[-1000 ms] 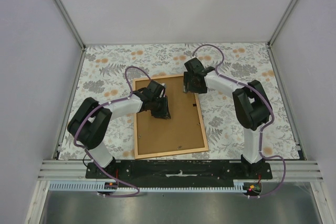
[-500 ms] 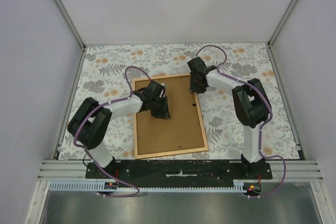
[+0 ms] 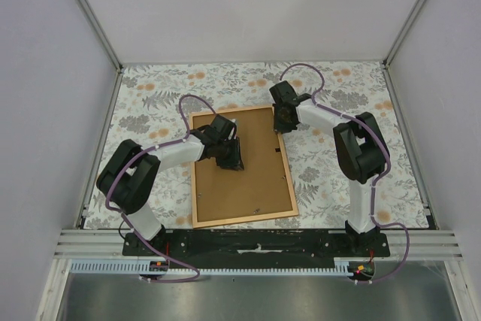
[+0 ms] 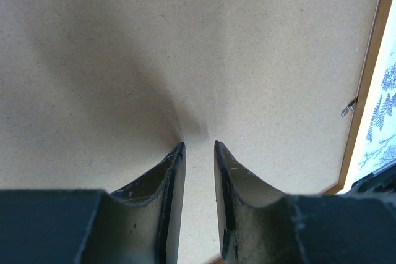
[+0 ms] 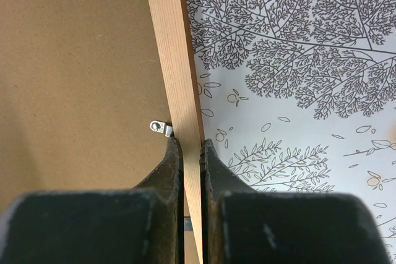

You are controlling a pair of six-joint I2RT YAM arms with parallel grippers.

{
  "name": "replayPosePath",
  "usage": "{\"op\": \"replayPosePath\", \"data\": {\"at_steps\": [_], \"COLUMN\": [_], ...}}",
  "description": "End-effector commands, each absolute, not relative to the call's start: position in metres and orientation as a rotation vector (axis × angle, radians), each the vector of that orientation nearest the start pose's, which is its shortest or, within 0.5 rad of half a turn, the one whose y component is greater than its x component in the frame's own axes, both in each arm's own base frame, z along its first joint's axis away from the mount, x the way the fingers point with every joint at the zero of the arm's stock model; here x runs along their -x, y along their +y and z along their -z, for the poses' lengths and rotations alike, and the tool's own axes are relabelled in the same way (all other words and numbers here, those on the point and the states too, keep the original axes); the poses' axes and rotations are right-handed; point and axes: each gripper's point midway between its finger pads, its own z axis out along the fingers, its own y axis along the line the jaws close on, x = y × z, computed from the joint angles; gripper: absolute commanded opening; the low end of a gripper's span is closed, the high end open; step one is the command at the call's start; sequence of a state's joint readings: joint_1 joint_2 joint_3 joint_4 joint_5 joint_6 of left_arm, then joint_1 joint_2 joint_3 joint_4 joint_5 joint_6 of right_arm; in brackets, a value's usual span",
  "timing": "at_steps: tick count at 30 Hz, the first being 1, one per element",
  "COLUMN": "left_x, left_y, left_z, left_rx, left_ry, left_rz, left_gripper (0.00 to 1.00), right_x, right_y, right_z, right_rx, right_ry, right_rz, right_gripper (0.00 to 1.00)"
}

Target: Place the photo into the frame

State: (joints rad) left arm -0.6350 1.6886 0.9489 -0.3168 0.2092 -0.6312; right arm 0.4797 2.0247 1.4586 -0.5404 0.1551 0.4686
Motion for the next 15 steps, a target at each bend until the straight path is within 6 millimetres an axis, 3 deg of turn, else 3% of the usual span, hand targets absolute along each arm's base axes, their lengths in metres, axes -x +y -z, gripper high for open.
{"op": "replayPosePath", "data": {"at_steps": [1, 3, 7, 9, 15], "left_x": [-0.259, -0.269, -0.299, -0.312, -0.354], "left_y": [-0.256, -0.252, -0.221, -0.197, -0.101], "left_z": [-0.037, -0.056, -0.095, -0.101, -0.094], "left_rx": [-0.103, -0.099, -0.077, -0.043, 0.008], "left_ry": [2.762, 2.721, 2.6, 2.578, 2.559], "left_rz": [0.593, 0.552, 0.342, 0.236, -0.209], "left_gripper": [0.33, 0.35, 0.54, 0.6, 0.61], "right_x": [-0.406, -0.403, -0.4, -0.398, -0.397], "right_y": [0.206, 0.205, 0.202, 0.202, 0.201], "right_z": [-0.038, -0.037, -0.034, -0.032, -0.033], "right_rx": [-0.104, -0.089, -0.071, -0.061, -0.029], "right_ry": [2.633, 2.632, 2.633, 2.64, 2.636], "right_rz": [-0.151, -0.15, -0.144, -0.142, -0.149], "right_gripper": [0.0, 0.0, 0.0, 0.0, 0.0]}}
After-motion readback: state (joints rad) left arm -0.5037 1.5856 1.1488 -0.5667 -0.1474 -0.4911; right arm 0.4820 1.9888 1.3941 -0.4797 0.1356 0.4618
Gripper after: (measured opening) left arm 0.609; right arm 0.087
